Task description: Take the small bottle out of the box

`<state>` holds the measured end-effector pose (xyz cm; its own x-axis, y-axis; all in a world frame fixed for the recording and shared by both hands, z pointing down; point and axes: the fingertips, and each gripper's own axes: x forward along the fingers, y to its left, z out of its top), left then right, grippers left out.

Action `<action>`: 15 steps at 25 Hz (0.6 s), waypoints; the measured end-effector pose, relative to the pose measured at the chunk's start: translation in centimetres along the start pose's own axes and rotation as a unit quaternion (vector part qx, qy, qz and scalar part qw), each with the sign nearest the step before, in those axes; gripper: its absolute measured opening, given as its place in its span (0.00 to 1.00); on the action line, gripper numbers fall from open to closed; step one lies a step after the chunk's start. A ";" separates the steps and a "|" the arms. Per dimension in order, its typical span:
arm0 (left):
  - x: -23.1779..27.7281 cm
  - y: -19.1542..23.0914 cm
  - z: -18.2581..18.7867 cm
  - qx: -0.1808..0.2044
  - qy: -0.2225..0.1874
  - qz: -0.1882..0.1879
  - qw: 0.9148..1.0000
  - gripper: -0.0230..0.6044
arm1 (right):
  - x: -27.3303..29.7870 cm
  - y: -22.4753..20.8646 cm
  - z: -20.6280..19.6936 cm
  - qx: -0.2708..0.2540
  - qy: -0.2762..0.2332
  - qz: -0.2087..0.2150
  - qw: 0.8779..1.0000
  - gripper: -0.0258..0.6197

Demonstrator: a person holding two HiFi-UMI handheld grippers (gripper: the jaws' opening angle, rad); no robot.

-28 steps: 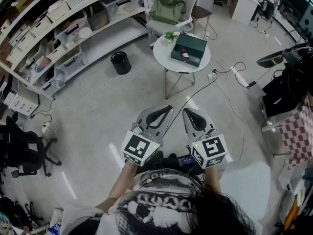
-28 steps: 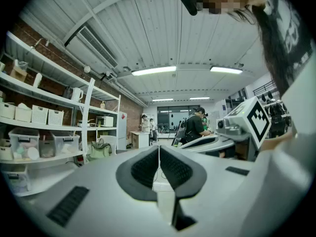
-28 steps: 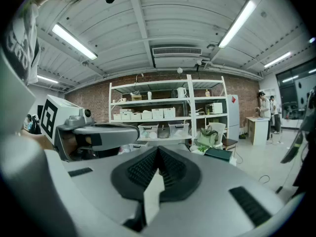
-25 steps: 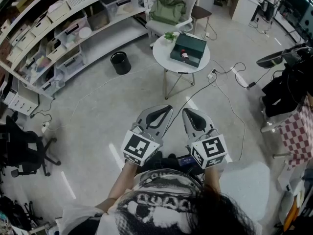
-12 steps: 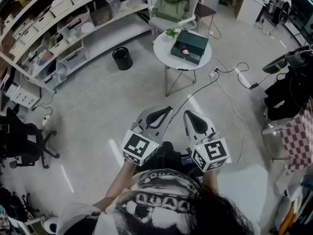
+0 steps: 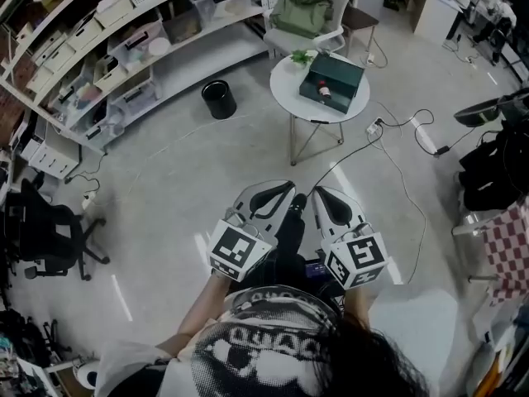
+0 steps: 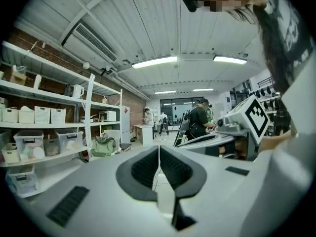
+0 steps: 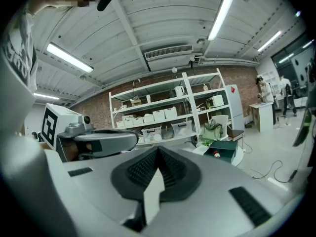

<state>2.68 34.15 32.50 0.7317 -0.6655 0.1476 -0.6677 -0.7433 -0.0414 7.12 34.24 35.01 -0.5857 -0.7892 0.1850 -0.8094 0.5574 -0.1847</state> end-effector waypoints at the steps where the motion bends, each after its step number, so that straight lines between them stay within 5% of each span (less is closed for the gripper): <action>1: 0.2 0.2 -0.2 -0.001 0.002 0.001 1.000 0.06 | 0.3 -0.2 0.0 -0.001 0.002 0.001 1.000 0.04; 15: 4.2 10.8 -2.1 -0.025 0.001 0.013 1.000 0.06 | 11.3 -3.3 1.5 0.000 0.013 0.010 1.000 0.04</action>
<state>-1.73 23.51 34.75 0.7145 -0.6838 0.1481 -0.6918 -0.7221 0.0038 3.27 23.08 36.28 -0.6031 -0.7705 0.2063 -0.7972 0.5736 -0.1881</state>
